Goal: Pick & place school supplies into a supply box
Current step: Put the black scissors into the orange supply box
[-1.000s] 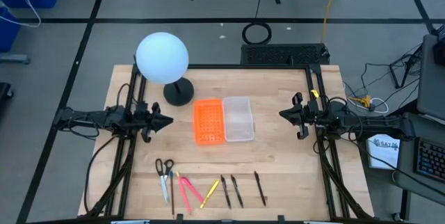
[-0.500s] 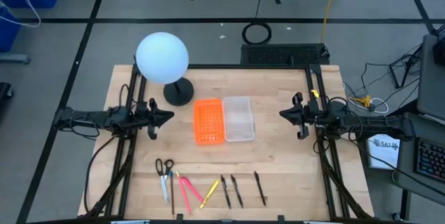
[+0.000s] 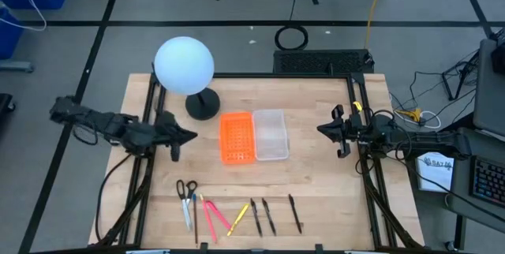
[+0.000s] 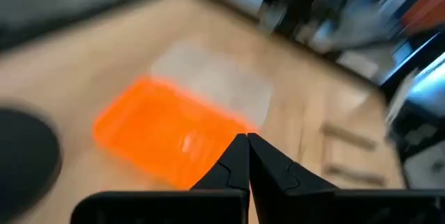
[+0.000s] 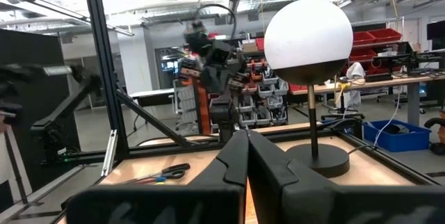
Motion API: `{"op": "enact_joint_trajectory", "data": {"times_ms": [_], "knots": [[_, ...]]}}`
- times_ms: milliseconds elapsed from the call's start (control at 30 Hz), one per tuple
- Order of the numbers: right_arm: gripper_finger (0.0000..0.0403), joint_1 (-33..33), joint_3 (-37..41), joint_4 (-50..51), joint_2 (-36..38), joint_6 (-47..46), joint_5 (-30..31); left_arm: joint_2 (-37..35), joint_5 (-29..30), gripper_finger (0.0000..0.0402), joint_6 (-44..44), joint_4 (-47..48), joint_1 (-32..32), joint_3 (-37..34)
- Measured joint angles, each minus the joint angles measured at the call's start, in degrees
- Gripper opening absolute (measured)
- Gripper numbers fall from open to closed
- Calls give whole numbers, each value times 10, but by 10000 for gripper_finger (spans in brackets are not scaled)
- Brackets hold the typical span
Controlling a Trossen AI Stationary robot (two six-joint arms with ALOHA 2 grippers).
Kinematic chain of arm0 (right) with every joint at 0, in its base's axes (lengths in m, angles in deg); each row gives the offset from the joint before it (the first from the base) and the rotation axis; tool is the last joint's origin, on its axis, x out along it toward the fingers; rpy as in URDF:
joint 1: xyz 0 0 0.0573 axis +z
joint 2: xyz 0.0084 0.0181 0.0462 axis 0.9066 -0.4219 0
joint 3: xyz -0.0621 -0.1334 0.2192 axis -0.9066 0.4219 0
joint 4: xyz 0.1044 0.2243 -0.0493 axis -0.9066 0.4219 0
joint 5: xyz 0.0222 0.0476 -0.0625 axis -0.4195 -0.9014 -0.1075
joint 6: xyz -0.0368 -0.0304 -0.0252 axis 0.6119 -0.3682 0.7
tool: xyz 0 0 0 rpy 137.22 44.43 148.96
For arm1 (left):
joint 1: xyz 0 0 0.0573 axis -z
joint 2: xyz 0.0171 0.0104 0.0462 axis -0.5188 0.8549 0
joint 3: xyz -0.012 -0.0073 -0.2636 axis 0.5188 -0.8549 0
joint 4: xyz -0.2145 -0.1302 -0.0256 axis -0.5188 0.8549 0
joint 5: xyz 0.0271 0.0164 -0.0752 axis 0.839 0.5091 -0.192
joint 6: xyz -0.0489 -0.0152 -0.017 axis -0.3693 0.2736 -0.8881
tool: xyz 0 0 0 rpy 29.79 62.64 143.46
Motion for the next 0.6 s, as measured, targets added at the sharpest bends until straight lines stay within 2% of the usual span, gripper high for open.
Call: {"op": "enact_joint_trajectory", "data": {"times_ms": [167, 333, 467, 600], "knots": [[0, 0, 0, -5, 0, 6, 0, 190, -37, 5, -236, 262, 47, 167], [0, 0, 0, -2, -1, 13, 0, 326, -151, 4, -453, 436, 99, 289], [0, 0, 0, 0, -2, 13, 0, 393, -214, 6, -603, 480, 163, 347], [0, 0, 0, 0, -2, 21, 0, 447, -239, 3, -738, 477, 232, 378]]}}
